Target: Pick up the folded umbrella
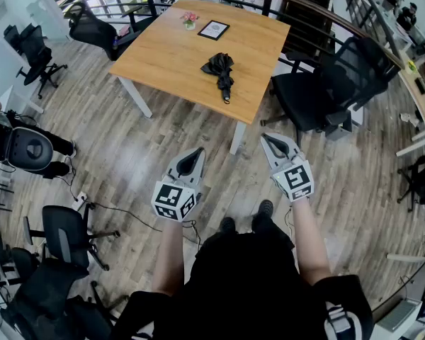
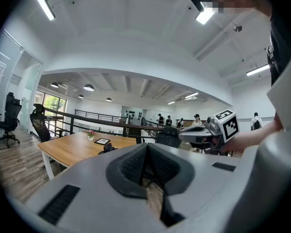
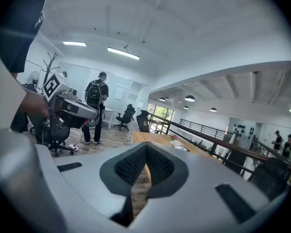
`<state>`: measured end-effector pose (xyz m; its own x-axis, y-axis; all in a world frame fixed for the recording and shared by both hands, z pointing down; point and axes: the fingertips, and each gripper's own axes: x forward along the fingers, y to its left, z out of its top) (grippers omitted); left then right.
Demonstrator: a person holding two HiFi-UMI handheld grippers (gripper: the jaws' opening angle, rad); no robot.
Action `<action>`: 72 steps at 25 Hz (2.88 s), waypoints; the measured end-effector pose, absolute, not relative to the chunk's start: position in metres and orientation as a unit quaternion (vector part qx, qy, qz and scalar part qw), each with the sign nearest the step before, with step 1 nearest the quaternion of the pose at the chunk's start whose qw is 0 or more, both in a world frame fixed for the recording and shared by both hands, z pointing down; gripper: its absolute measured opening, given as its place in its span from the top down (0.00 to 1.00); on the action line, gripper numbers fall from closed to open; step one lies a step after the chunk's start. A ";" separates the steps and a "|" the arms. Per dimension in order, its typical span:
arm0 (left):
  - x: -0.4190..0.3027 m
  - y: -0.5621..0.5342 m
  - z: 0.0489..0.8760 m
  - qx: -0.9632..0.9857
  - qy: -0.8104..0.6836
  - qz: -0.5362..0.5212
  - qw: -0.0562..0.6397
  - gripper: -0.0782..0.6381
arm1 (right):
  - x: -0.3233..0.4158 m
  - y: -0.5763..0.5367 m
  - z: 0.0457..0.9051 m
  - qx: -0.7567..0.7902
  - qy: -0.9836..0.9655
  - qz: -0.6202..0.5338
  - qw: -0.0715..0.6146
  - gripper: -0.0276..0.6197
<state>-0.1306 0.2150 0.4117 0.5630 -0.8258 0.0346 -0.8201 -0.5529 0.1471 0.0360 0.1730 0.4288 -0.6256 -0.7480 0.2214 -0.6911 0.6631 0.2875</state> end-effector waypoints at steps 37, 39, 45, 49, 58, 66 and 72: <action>-0.116 0.205 0.410 0.871 -0.487 -0.006 0.061 0.86 | 0.054 0.168 0.436 0.400 -0.901 -0.087 0.146 0.95; -0.117 0.203 0.409 0.870 -0.489 -0.004 0.061 0.86 | 0.054 0.165 0.436 0.400 -0.900 -0.086 0.147 0.95; -0.115 0.204 0.406 0.876 -0.478 -0.012 0.058 0.86 | 0.052 0.165 0.433 0.395 -0.904 -0.088 0.139 0.95; -0.109 0.204 0.405 0.882 -0.469 -0.009 0.050 0.85 | 0.052 0.166 0.431 0.396 -0.904 -0.093 0.128 0.91; -0.113 0.208 0.405 0.882 -0.469 -0.001 0.054 0.69 | 0.049 0.170 0.429 0.406 -0.902 -0.091 0.117 0.75; -0.113 0.211 0.401 0.881 -0.469 -0.008 0.052 0.64 | 0.049 0.177 0.426 0.405 -0.903 -0.090 0.113 0.68; -0.115 0.216 0.401 0.881 -0.470 -0.009 0.051 0.63 | 0.049 0.179 0.423 0.405 -0.902 -0.093 0.113 0.66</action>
<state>-0.1145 0.2163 0.4008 0.5573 -0.8297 0.0328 -0.8279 -0.5522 0.0989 0.0487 0.1793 0.4232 -0.6459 -0.7524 0.1295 -0.7105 0.6544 0.2588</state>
